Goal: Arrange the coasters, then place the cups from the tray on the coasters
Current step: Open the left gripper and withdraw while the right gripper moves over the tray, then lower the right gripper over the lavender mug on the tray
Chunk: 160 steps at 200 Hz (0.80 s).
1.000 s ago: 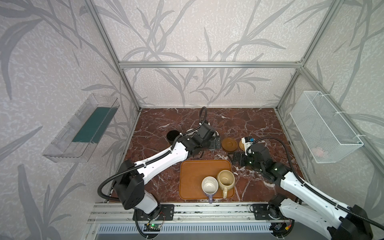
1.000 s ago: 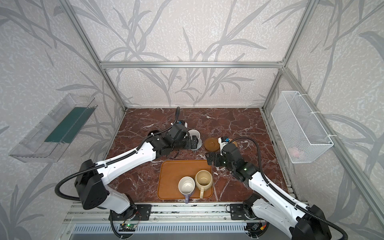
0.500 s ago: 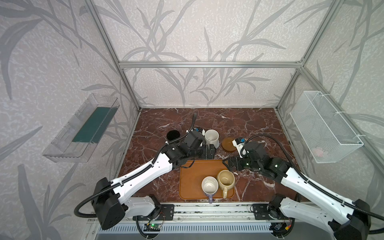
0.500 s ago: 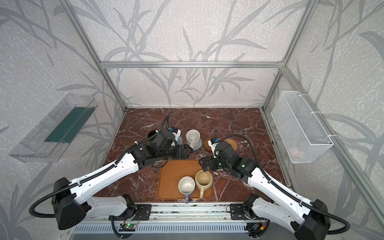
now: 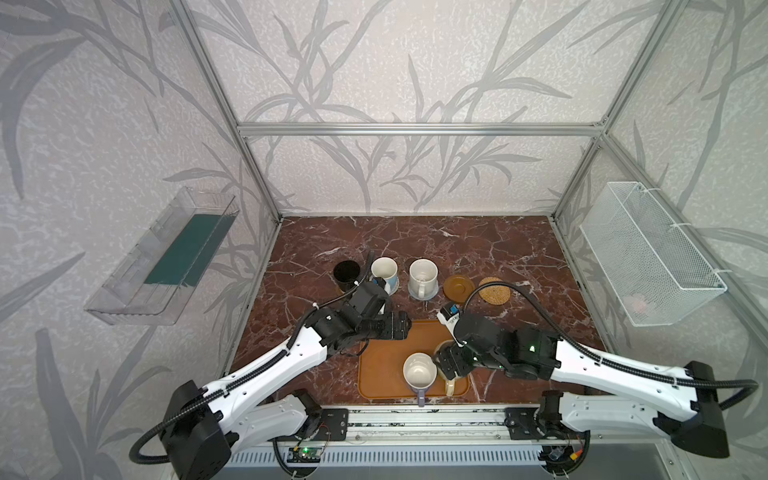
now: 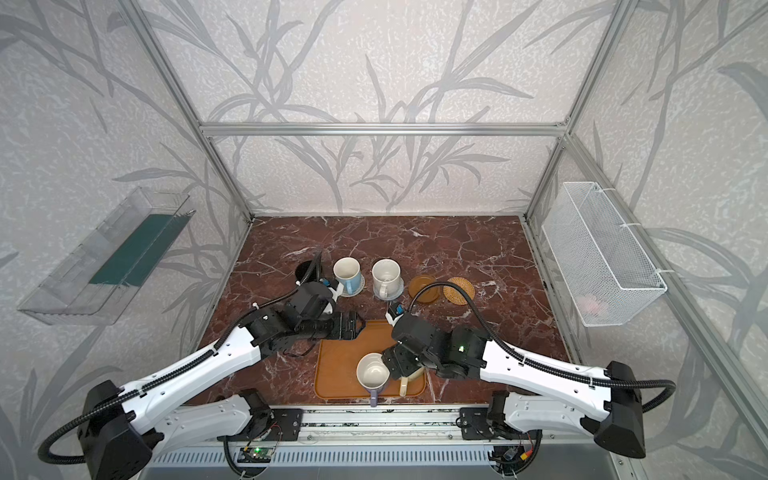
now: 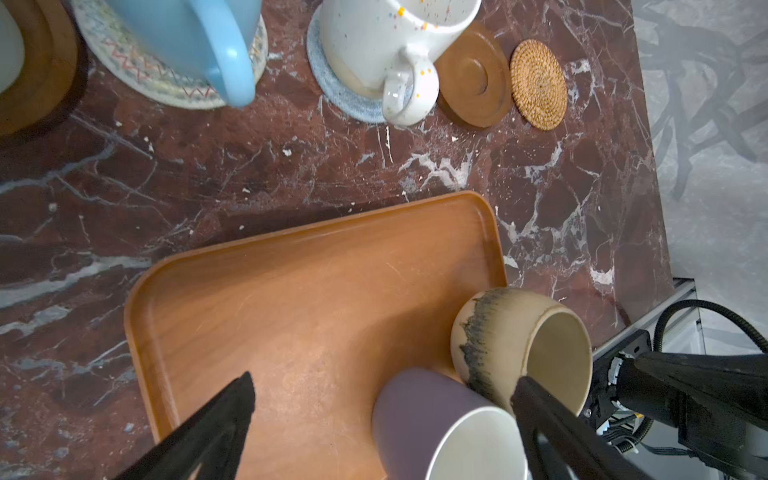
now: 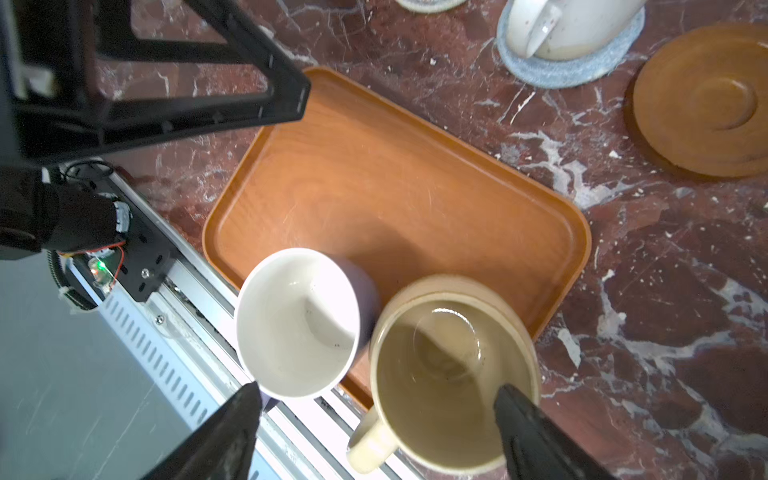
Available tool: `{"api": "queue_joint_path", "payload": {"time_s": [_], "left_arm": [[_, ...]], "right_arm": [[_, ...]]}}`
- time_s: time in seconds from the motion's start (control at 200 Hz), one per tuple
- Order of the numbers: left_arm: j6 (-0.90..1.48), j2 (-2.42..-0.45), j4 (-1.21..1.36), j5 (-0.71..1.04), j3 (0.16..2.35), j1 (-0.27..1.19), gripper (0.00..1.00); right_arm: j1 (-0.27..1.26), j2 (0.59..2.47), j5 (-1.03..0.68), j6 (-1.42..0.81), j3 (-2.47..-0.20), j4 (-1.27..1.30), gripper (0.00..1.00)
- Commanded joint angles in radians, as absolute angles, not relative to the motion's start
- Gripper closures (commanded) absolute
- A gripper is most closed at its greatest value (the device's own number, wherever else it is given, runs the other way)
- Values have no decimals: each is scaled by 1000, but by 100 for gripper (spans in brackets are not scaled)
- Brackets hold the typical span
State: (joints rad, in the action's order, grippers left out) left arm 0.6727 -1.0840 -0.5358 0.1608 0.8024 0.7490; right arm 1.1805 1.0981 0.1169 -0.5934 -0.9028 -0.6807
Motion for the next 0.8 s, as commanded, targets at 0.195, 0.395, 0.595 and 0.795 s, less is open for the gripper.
{"api": "queue_joint_path", "payload": {"time_s": [0.195,0.395,0.595,0.795], "left_arm": [[703,-1027,-548,171,733,728,3],[727,-1010,-514,244,698,702,4],[727,-986,-538,239,690,687,4],[724,-952,-561,241,680,665,4]], "right_arm": [[1338,1148,197,-759,-949,-764,29],[1424,1193,217,-822,-939,-728,37],[1463,1252,191,-842,-942,-683,45],[1488,1308,175,-855,-942,-633,49]]}}
